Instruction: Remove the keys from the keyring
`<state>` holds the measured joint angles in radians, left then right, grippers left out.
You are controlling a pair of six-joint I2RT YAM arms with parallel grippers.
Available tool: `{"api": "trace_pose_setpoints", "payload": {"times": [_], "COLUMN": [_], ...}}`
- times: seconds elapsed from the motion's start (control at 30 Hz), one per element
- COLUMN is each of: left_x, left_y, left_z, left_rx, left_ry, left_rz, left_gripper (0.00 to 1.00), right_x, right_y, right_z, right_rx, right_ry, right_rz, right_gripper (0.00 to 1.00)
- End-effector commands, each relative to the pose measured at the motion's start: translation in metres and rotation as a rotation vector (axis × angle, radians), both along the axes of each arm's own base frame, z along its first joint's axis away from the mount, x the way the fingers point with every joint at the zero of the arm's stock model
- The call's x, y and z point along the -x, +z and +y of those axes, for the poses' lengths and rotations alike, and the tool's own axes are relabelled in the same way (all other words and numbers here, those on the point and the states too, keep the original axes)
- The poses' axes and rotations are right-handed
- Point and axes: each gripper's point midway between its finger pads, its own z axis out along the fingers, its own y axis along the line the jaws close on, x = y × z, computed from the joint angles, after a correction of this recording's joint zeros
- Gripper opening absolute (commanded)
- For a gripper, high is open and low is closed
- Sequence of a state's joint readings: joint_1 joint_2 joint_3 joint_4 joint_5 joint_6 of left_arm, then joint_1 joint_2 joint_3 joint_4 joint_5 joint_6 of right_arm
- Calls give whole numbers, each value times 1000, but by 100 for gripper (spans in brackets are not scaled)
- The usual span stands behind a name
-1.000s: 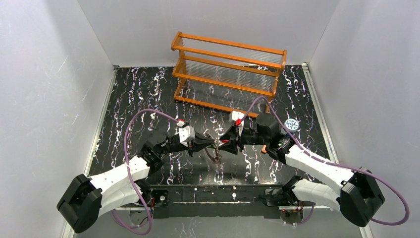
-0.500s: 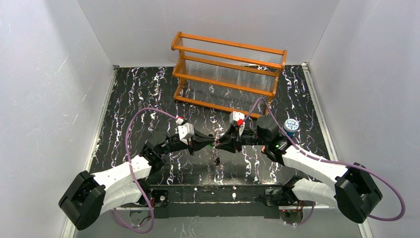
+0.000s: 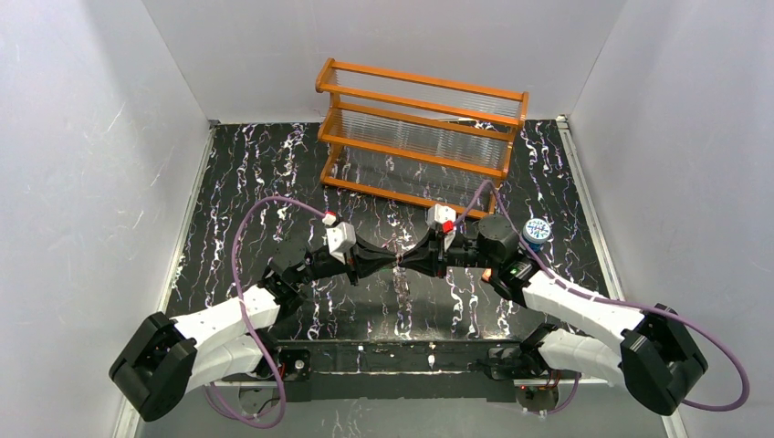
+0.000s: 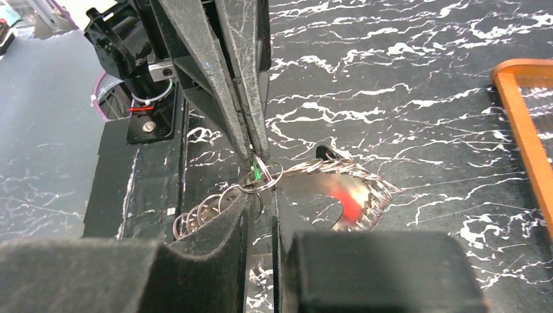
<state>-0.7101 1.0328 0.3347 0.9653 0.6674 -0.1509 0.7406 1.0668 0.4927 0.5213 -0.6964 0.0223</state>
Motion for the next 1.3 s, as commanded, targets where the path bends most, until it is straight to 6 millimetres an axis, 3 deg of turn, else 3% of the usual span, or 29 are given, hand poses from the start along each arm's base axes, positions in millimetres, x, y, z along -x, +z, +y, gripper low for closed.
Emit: {"api": "trace_pose_setpoints", "payload": {"times": [0.0, 0.3, 0.7, 0.77, 0.9, 1.0, 1.03, 1.17, 1.27], "left_x": [7, 12, 11, 13, 13, 5, 1, -19, -28], "left_y": [8, 12, 37, 38, 36, 34, 34, 23, 16], "left_z": [0, -5, 1, 1, 1, 4, 5, 9, 12], "left_rx": [35, 34, 122, 132, 133, 139, 141, 72, 13], "left_ry": [-22, -71, -32, -37, -37, 12, 39, 147, 197], "left_rz": [-17, -15, -48, -47, -39, -32, -31, -2, 24], "left_gripper": [0, 0, 0, 0, 0, 0, 2, 29, 39], "right_x": [-10, -6, -3, -2, -2, -4, -7, -20, -32], "right_y": [38, 36, 8, 6, 10, 14, 14, 8, 2], "right_z": [-1, 2, 4, 4, 5, 5, 5, -2, -13], "right_rx": [-103, -106, -47, -43, -46, -18, 2, 134, 252], "right_ry": [-49, -16, 13, 16, 27, 21, 9, -82, -180], "right_rz": [-135, -127, -61, -56, -61, -39, -42, 40, 114], "right_gripper": [25, 25, 22, 19, 1, 1, 1, 1, 1]}}
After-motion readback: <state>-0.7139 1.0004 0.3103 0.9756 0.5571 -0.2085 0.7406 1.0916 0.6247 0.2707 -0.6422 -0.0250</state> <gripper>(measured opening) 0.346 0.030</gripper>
